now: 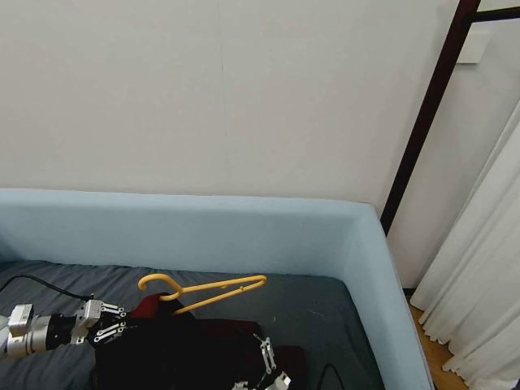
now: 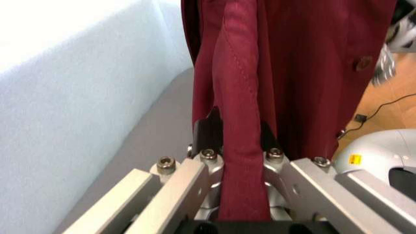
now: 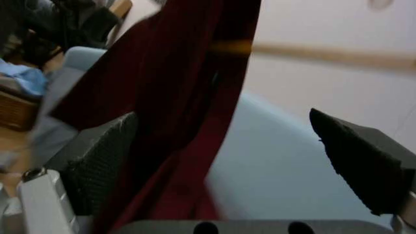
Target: Pick up the clothes from the sofa and hang them on the clothes hanger.
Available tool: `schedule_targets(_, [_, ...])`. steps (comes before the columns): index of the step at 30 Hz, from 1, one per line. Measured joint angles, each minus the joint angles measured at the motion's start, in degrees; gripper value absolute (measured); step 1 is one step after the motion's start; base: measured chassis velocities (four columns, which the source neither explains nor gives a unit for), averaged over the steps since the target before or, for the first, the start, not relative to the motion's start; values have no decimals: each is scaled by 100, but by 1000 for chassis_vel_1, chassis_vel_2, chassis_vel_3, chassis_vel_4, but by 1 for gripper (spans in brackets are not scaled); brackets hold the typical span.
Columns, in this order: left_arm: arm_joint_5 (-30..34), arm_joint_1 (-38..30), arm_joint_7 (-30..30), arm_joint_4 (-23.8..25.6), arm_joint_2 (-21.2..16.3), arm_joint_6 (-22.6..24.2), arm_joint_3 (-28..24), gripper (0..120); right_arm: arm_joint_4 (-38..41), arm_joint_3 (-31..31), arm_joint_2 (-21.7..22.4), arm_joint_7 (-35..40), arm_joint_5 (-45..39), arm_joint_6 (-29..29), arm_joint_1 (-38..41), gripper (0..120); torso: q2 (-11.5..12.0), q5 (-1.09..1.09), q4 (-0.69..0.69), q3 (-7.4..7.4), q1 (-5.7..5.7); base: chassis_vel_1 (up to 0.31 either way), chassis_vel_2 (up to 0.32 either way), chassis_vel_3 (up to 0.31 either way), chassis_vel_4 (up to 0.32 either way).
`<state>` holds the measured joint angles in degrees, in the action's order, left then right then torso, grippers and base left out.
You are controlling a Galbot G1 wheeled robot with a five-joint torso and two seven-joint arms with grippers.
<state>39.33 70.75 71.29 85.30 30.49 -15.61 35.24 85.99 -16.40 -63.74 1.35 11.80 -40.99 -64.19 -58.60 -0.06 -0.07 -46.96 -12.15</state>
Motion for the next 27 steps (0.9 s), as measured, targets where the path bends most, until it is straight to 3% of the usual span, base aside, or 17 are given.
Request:
schedule_targets(2, [23, -2, -1, 39, -44, 0, 23, 1, -100, -428, 63, -191, -1261, 535, -13, 100, 0, 1, -1, 0, 0, 0, 0, 0, 0])
schedule_targets(3, [23, -2, -1, 39, -44, 0, 23, 1, -100, -428, 63, -191, -1261, 535, -13, 100, 0, 1, -1, 0, 0, 0, 0, 0, 0])
schedule_targets(9, [96, 58, -19, 176, -127, 2, 84, 1, -287, -885, -226, -44, -3472, 1466, 4, 100, 0, 2, -1, 0, 0, 0, 0, 0, 0])
schedule_targets(13, [129, 140, -48, 285, -193, -8, 144, 1, 282, -1067, -349, 235, -5611, 2413, 33, 100, 0, 2, 0, 0, 0, 0, 0, 0, 0])
schedule_targets(23, [166, 261, -70, 364, -198, -92, 280, 1, 355, -843, -359, -182, -7360, 3125, -7, 100, 0, 0, -1, 0, 0, 0, 0, 0, 0])
schedule_targets(27, [169, 261, -77, 380, -191, -105, 282, 1, 322, -731, -444, -250, -7635, 3330, -9, 100, 0, 1, 0, 0, 0, 0, 0, 0, 0])
